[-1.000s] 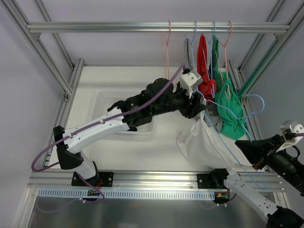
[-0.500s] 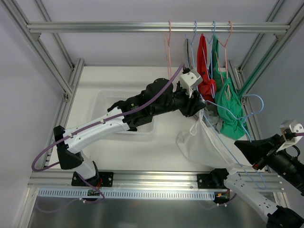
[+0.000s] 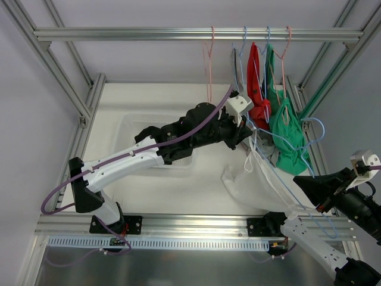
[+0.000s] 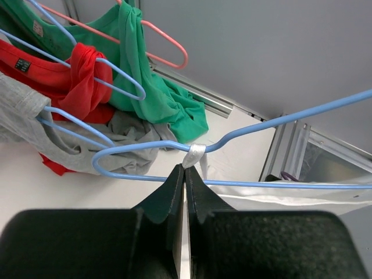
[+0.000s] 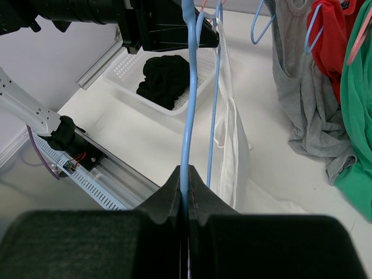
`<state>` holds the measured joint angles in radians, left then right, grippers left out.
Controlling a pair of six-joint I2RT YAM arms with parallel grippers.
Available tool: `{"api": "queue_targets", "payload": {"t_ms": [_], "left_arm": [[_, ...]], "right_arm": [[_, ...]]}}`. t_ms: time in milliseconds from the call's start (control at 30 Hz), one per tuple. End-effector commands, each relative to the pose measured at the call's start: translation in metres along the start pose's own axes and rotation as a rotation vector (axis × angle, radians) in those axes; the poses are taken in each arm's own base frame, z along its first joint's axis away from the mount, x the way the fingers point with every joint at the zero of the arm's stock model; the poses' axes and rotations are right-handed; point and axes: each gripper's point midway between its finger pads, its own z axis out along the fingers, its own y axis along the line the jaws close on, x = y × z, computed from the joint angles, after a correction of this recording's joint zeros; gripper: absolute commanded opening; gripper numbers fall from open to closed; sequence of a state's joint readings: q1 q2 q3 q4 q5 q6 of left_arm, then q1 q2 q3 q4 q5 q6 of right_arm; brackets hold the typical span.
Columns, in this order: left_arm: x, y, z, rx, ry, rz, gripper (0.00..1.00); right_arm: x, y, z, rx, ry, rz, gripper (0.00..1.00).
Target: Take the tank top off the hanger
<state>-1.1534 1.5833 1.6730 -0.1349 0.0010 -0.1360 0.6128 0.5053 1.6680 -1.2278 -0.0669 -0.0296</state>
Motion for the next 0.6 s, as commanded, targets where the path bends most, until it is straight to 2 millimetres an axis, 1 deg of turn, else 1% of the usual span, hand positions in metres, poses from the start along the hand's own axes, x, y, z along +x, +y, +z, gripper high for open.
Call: {"api": "queue_targets", "payload": {"t_ms": [0, 100, 133, 167, 233, 267, 333, 367, 400, 467, 500, 533, 567], "left_arm": [[-0.03, -0.004, -0.015, -0.009, -0.092, 0.015, 0.0], [-0.033, 0.008, -0.018, -0.079, -0.107, 0.004, 0.0], [-0.038, 0.022, -0.021, -0.162, -0.128, -0.013, 0.0], [-0.039, 0.032, -0.024, -0.219, -0.137, -0.027, 0.0], [-0.046, 0.051, -0.038, -0.336, -0.177, -0.07, 0.0], [-0.049, 0.068, -0.054, -0.441, -0.206, -0.089, 0.0], [-0.052, 0.082, -0.07, -0.533, -0.24, -0.126, 0.0], [-0.054, 0.092, -0.085, -0.597, -0.264, -0.139, 0.0], [-0.055, 0.097, -0.092, -0.622, -0.275, -0.151, 0.0], [-0.056, 0.099, -0.1, -0.624, -0.286, -0.165, 0.0], [-0.055, 0.092, -0.095, -0.565, -0.272, -0.155, 0.0], [-0.053, 0.086, -0.093, -0.525, -0.257, -0.139, 0.0], [-0.05, 0.066, -0.084, -0.397, -0.229, -0.119, 0.0]], "right_arm": [[-0.014, 0.004, 0.008, -0.015, -0.035, -0.006, 0.0], [-0.011, 0.005, 0.007, -0.028, -0.031, -0.018, 0.0], [-0.009, 0.006, 0.006, -0.044, -0.026, -0.042, 0.0], [-0.005, 0.008, 0.004, -0.058, -0.023, -0.057, 0.0], [0.009, 0.011, -0.006, -0.099, -0.002, -0.089, 0.0], [0.015, 0.011, -0.01, -0.106, 0.001, -0.098, 0.0], [0.031, 0.014, -0.022, -0.149, -0.003, -0.112, 0.0], [0.035, 0.016, -0.027, -0.172, -0.009, -0.13, 0.0], [0.041, 0.024, -0.033, -0.228, -0.007, -0.143, 0.0], [0.046, 0.033, -0.047, -0.307, -0.043, -0.186, 0.0], [0.042, 0.041, -0.053, -0.35, -0.082, -0.201, 0.0], [0.037, 0.043, -0.057, -0.36, -0.121, -0.21, 0.0], [0.021, 0.044, -0.058, -0.357, -0.217, -0.229, 0.0]]}}
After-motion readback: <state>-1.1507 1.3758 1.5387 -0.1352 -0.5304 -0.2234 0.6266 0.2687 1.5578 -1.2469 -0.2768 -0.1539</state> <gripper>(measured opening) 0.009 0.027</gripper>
